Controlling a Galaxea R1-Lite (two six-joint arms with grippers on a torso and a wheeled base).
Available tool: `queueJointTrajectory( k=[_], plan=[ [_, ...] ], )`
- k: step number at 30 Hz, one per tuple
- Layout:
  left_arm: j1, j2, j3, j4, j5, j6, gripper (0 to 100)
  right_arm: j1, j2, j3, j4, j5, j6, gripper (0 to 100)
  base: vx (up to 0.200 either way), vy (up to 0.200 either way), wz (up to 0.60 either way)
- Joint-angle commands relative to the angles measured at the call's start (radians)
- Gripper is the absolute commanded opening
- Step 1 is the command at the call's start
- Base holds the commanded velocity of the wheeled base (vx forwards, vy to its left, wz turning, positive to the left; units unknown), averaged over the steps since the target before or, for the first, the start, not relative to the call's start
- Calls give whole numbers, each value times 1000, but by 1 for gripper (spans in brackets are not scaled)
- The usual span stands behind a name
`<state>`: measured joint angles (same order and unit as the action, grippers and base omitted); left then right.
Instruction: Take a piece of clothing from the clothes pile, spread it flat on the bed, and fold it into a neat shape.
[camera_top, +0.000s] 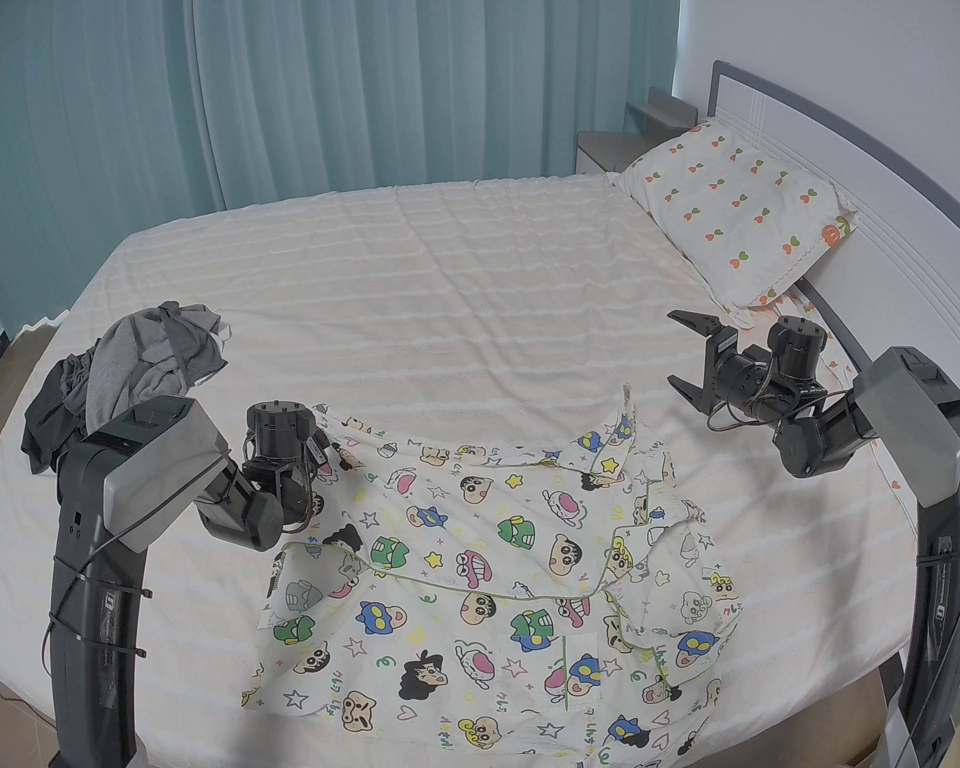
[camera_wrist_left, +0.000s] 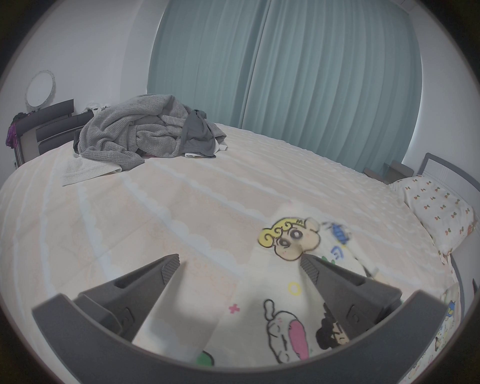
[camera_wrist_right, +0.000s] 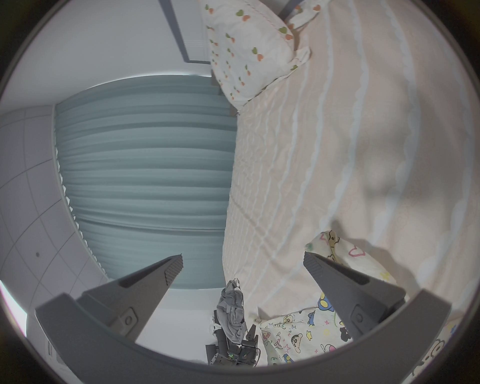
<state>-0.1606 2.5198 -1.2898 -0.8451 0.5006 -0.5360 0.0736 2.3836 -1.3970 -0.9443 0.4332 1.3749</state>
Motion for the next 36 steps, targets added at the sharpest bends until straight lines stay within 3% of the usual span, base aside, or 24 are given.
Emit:
queueJointTrajectory(
  k=[1, 4, 6, 11, 14, 16, 18, 21, 24, 27, 30, 33, 36],
  plan=[
    [16, 1, -8, 1, -21, 5, 100, -12, -18, 21, 10, 6, 0, 100, 0, 0, 0],
    [18, -19, -23, 3, -36, 5, 100, -37, -64, 136, 9, 78, -96, 100, 0, 0, 0],
    [26, -41, -49, 26, -37, 5, 100, -58, -95, 240, 7, 130, -231, 100, 0, 0, 0],
    [61, -99, -54, 66, -37, 4, 100, -97, -170, 461, 4, 142, -447, 100, 0, 0, 0],
    [104, -174, -16, 66, -57, -2, 100, -140, -212, 630, -30, 151, -622, 100, 0, 0, 0],
    [124, -245, 49, 66, -99, -15, 100, -164, -215, 710, -67, 157, -717, 100, 0, 0, 0],
    [139, -351, 159, 66, -205, -52, 100, -193, -208, 776, -117, 170, -780, 100, 0, 0, 0],
    [151, -550, 386, 70, -419, -108, 100, -229, -202, 829, -172, 239, -792, 100, 0, 0, 0],
    [156, -717, 601, 72, -544, -121, 100, -261, -187, 845, -183, 314, -797, 100, 0, 0, 0],
    [155, -843, 776, 70, -574, -151, 100, -279, -161, 839, -186, 358, -800, 100, 0, 0, 0],
    [150, -920, 891, 70, -579, -256, 100, -276, -147, 851, -185, 412, -800, 100, 0, 0, 0],
    [150, -932, 945, 69, -606, -345, 100, -272, -136, 860, -188, 426, -804, 100, 0, 0, 0],
    [150, -931, 995, 64, -659, -364, 100, -268, -107, 857, -186, 440, -804, 100, 0, 0, 0]
  ],
)
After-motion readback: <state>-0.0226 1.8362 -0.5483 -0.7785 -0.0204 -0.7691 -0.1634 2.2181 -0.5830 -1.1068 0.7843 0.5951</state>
